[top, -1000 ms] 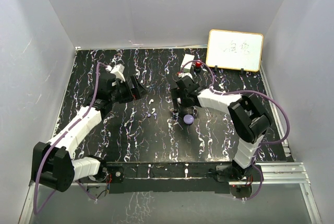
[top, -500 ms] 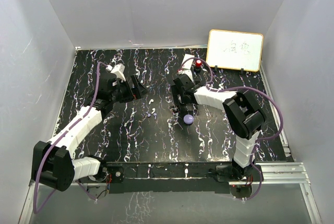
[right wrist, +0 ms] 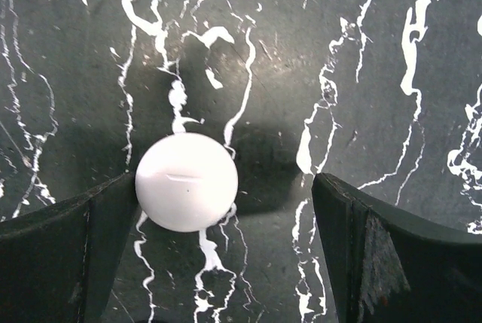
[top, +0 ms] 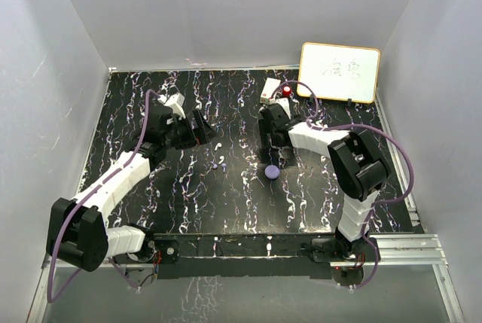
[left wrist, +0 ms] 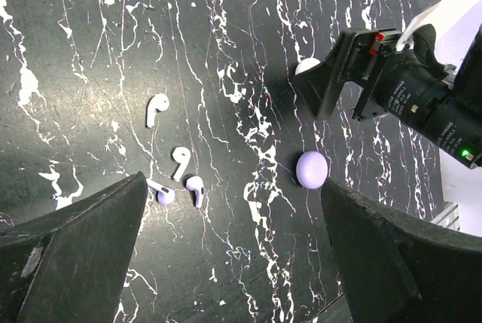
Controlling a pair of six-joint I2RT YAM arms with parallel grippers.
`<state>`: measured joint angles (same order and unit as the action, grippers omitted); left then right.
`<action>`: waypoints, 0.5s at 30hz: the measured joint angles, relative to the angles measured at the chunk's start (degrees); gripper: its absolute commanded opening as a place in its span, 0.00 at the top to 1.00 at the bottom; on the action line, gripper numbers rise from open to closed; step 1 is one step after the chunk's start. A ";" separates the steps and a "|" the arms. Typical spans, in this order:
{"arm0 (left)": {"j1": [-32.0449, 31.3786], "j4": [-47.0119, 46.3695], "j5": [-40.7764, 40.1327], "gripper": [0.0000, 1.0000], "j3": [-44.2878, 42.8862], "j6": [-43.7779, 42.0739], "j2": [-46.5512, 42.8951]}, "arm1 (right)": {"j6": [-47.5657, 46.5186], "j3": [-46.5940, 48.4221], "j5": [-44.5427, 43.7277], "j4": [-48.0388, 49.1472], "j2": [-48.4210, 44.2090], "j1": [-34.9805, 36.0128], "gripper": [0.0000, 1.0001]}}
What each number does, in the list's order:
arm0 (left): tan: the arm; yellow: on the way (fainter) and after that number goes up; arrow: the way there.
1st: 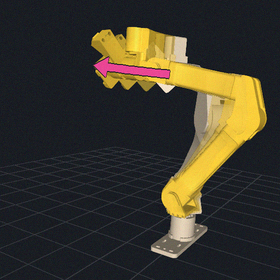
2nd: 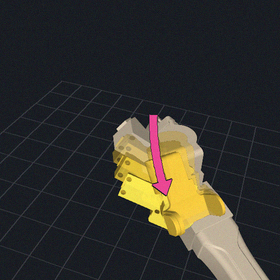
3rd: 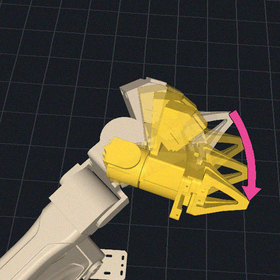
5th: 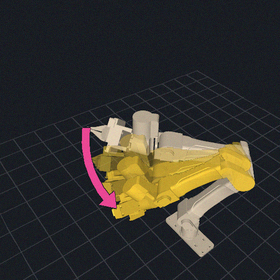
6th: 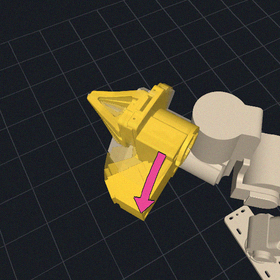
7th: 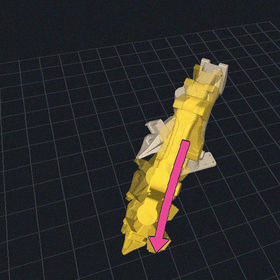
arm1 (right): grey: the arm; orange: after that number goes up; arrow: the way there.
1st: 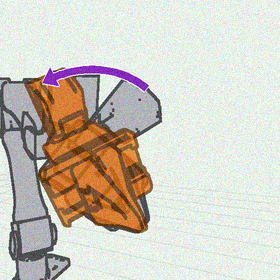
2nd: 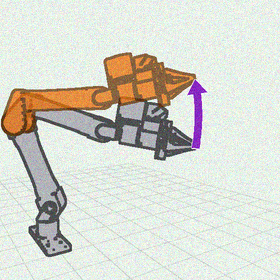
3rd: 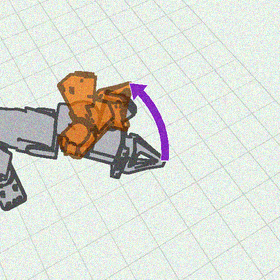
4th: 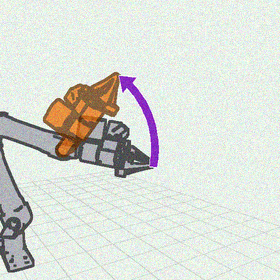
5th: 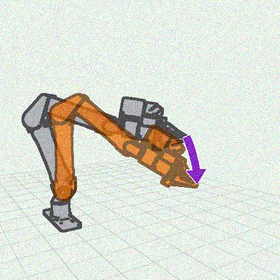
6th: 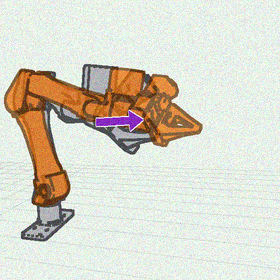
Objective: Insert the wireless bluetooth earbuds into the charging case
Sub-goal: Pick up the charging case at the center of the board.
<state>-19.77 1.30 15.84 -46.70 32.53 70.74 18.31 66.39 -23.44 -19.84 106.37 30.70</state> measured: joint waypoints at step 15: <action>-1.14 0.04 -0.61 0.01 0.00 -0.48 0.96 | 0.07 -2.45 5.27 -0.61 -2.05 -0.61 0.26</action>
<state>-20.91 1.34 15.22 -46.70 32.05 71.70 18.37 63.94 -18.17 -20.45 104.31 30.09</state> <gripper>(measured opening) 0.985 0.777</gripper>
